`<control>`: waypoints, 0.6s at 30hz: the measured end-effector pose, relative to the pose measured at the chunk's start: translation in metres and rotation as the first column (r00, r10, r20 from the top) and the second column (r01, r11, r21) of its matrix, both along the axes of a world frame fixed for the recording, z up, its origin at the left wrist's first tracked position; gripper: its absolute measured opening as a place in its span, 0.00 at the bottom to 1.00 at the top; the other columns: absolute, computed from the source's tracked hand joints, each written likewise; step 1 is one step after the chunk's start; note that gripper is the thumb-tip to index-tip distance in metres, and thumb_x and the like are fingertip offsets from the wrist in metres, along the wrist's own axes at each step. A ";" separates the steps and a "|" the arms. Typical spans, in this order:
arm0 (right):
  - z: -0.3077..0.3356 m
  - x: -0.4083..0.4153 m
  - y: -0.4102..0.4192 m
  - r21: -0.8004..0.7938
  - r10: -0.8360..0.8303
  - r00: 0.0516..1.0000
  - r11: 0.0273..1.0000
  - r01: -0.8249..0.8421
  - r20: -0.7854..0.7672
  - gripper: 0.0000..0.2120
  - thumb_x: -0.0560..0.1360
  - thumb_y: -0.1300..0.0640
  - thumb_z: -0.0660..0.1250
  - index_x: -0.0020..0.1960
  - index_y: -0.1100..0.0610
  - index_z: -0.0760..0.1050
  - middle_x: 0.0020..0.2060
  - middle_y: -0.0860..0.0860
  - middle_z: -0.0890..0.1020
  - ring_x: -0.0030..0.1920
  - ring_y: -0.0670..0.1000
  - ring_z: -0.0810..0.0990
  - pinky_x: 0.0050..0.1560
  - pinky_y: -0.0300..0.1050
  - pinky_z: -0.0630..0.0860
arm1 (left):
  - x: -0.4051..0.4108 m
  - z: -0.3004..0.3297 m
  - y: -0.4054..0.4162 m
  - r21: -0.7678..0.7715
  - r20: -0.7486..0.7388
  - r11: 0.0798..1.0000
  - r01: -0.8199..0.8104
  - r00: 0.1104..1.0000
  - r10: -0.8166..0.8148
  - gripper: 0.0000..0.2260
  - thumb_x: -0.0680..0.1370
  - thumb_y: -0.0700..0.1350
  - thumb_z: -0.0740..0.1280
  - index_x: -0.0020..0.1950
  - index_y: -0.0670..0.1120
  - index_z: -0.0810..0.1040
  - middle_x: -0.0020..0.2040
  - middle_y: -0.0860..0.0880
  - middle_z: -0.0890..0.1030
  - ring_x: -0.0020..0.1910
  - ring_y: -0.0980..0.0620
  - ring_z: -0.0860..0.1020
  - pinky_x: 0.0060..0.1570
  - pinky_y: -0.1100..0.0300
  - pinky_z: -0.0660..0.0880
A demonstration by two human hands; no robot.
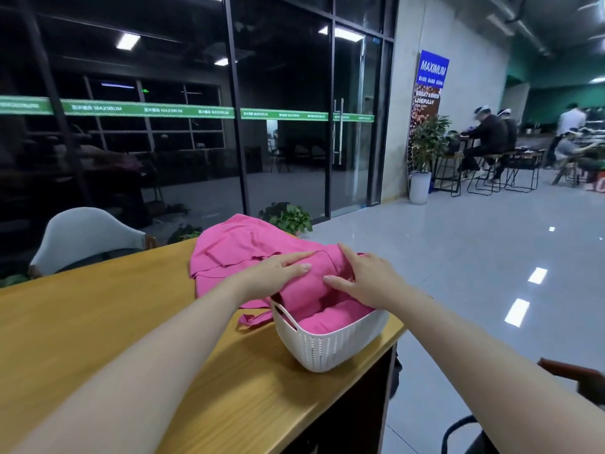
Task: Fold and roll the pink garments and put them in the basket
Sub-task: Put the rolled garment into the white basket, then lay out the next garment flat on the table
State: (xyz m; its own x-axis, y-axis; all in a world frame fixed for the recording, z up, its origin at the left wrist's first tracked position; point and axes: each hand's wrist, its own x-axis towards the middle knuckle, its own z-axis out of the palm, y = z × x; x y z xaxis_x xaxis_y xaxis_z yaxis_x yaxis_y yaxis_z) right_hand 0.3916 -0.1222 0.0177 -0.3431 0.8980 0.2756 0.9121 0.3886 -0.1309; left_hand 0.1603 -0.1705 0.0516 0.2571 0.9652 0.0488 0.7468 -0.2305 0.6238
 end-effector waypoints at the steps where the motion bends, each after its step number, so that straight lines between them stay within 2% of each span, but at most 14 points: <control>1: 0.004 0.000 -0.001 -0.023 0.001 1.000 1.000 -0.001 0.011 0.53 0.66 0.17 0.46 0.82 0.47 0.51 0.66 0.57 0.78 0.68 0.59 0.71 0.66 0.55 0.69 | 0.000 0.001 -0.001 0.005 -0.019 1.000 -0.001 1.000 0.001 0.21 0.84 0.60 0.59 0.78 0.63 0.66 0.79 0.56 0.65 0.78 0.52 0.62 0.75 0.55 0.56; 4: 0.022 -0.001 -0.011 -0.051 -0.081 0.993 0.996 0.077 -0.084 0.49 0.69 0.17 0.47 0.82 0.42 0.51 0.75 0.59 0.65 0.77 0.59 0.60 0.75 0.59 0.60 | -0.006 0.004 -0.001 -0.038 -0.050 0.999 -0.031 0.998 0.029 0.23 0.84 0.63 0.56 0.78 0.60 0.67 0.77 0.56 0.69 0.76 0.51 0.67 0.75 0.55 0.60; 5: 0.027 -0.007 -0.014 -0.037 -0.103 0.986 0.994 0.099 -0.127 0.47 0.70 0.18 0.46 0.83 0.42 0.49 0.79 0.58 0.59 0.80 0.58 0.54 0.76 0.60 0.55 | -0.012 0.004 0.000 -0.069 -0.027 0.996 -0.061 0.998 0.059 0.23 0.84 0.63 0.54 0.77 0.58 0.68 0.73 0.55 0.73 0.72 0.49 0.72 0.71 0.55 0.67; 6: 0.032 -0.015 -0.016 -0.027 -0.108 0.982 0.994 0.105 -0.152 0.47 0.71 0.18 0.45 0.83 0.42 0.47 0.81 0.57 0.54 0.81 0.57 0.50 0.78 0.60 0.51 | -0.020 0.004 -0.001 -0.102 0.018 0.990 -0.099 0.995 0.101 0.22 0.85 0.63 0.52 0.75 0.57 0.69 0.66 0.54 0.77 0.65 0.47 0.78 0.64 0.56 0.75; 7: 0.037 -0.026 -0.019 -0.030 -0.097 0.981 0.995 0.093 -0.166 0.48 0.71 0.19 0.43 0.83 0.43 0.45 0.82 0.57 0.50 0.82 0.57 0.46 0.78 0.61 0.48 | -0.030 0.003 -0.002 -0.134 0.056 0.981 -0.140 0.987 0.148 0.22 0.85 0.63 0.50 0.72 0.55 0.72 0.63 0.53 0.78 0.59 0.47 0.80 0.57 0.56 0.78; 8: 0.040 -0.040 -0.022 -0.040 -0.074 0.981 0.997 0.068 -0.178 0.47 0.71 0.19 0.43 0.83 0.43 0.44 0.83 0.56 0.48 0.82 0.56 0.43 0.78 0.60 0.46 | -0.040 0.002 -0.005 -0.147 0.062 0.975 -0.166 0.982 0.176 0.23 0.85 0.62 0.49 0.73 0.53 0.72 0.64 0.51 0.78 0.59 0.49 0.79 0.56 0.55 0.77; 10: 0.045 -0.068 -0.029 -0.057 -0.032 0.981 0.998 0.021 -0.194 0.45 0.74 0.21 0.42 0.83 0.45 0.43 0.83 0.55 0.45 0.82 0.55 0.40 0.79 0.60 0.43 | -0.063 -0.003 -0.007 -0.142 -0.001 0.970 -0.199 0.980 0.200 0.24 0.86 0.60 0.48 0.77 0.51 0.70 0.73 0.51 0.73 0.68 0.49 0.73 0.67 0.51 0.71; 12: 0.048 -0.096 -0.031 -0.034 -0.009 0.982 0.999 0.002 -0.189 0.42 0.77 0.25 0.41 0.84 0.47 0.43 0.83 0.56 0.45 0.82 0.56 0.39 0.80 0.59 0.42 | -0.088 -0.010 -0.006 -0.095 -0.066 0.961 -0.260 0.965 0.255 0.24 0.87 0.57 0.48 0.81 0.49 0.63 0.80 0.50 0.64 0.77 0.48 0.65 0.77 0.50 0.60; 14: 0.046 -0.126 -0.031 0.010 -0.005 0.985 1.000 0.007 -0.173 0.38 0.81 0.30 0.41 0.84 0.50 0.44 0.83 0.58 0.46 0.82 0.58 0.41 0.80 0.60 0.42 | -0.110 -0.016 -0.004 -0.052 -0.081 0.950 -0.309 0.949 0.304 0.24 0.88 0.53 0.48 0.82 0.46 0.59 0.82 0.49 0.58 0.81 0.49 0.58 0.79 0.54 0.52; 18: 0.034 -0.190 -0.032 -0.050 0.050 0.980 0.997 -0.061 -0.191 0.32 0.85 0.39 0.41 0.84 0.53 0.42 0.82 0.60 0.44 0.82 0.60 0.41 0.81 0.59 0.42 | -0.151 -0.036 -0.001 0.003 -0.111 0.939 -0.345 0.933 0.343 0.23 0.88 0.49 0.49 0.83 0.43 0.56 0.83 0.48 0.56 0.81 0.50 0.55 0.78 0.57 0.50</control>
